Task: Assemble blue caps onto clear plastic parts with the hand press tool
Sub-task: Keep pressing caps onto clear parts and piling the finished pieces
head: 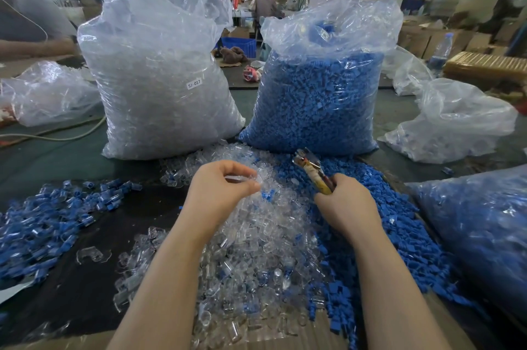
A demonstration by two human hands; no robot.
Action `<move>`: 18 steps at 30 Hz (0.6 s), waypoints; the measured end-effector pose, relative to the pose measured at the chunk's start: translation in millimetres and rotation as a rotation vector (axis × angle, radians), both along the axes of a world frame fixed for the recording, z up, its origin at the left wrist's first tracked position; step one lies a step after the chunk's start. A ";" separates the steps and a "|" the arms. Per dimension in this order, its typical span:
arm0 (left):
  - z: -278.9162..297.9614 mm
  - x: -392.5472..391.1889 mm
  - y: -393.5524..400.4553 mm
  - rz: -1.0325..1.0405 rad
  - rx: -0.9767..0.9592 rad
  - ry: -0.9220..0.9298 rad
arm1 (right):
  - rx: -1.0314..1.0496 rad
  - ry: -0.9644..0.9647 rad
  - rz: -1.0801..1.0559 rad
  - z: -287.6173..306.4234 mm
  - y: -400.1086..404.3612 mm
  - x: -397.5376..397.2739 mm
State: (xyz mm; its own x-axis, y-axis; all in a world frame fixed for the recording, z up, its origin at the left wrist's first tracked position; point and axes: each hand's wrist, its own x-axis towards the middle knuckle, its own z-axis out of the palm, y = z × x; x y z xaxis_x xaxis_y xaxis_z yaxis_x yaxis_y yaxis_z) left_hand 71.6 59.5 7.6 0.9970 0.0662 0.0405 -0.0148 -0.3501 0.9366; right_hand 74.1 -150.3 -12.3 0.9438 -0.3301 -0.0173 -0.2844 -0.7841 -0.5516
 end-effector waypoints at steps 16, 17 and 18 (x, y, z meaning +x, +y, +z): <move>6.0 -7.7 -29.9 -0.079 -0.282 -0.005 | 0.538 -0.325 0.388 14.1 26.9 -6.5; 5.9 -7.8 -31.2 -0.074 -0.296 -0.005 | 0.531 -0.329 0.402 13.9 28.6 -6.0; 5.7 -7.7 -32.3 -0.064 -0.304 -0.007 | 0.517 -0.332 0.412 13.7 30.2 -5.9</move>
State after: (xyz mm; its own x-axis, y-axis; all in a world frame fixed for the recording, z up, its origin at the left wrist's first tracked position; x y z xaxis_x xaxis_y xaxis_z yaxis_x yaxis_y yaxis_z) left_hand 63.9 27.1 13.3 0.9993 0.0137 0.0352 -0.0344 -0.0520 0.9981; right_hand 68.2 -120.1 1.4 0.9720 0.0249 0.2338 0.2234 -0.4077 -0.8854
